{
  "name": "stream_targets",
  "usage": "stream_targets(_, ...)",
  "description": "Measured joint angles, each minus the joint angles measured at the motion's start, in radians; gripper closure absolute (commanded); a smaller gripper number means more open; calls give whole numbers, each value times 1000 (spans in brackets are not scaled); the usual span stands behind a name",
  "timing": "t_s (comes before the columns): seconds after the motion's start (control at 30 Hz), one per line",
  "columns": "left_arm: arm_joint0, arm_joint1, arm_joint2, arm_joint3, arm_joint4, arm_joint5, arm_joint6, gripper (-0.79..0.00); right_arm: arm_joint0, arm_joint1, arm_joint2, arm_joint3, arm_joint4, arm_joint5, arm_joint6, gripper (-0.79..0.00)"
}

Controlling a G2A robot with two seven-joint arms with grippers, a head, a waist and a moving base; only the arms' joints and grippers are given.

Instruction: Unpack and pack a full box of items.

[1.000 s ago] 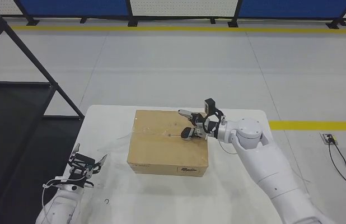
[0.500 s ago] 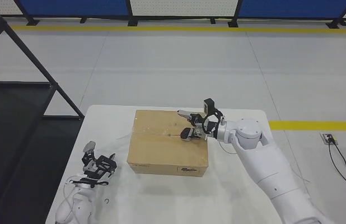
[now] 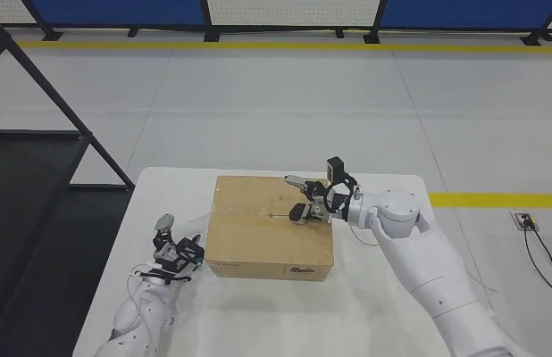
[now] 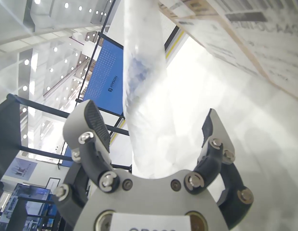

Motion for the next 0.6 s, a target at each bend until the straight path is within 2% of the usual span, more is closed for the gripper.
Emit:
stream_targets(0.27,5,-10,-16,21,-43,173,-9,-785,5,-2,-2,6,2,3,0,-785)
stream_targets(0.43,42,-9,-51,-19,-64,270,20,-785,14,-6,-10,14,5,2,0,-785)
stream_targets(0.6,61,-9,-77,-76,-94,311,33,-785,29,-13,-22,30,8,1,5,-785)
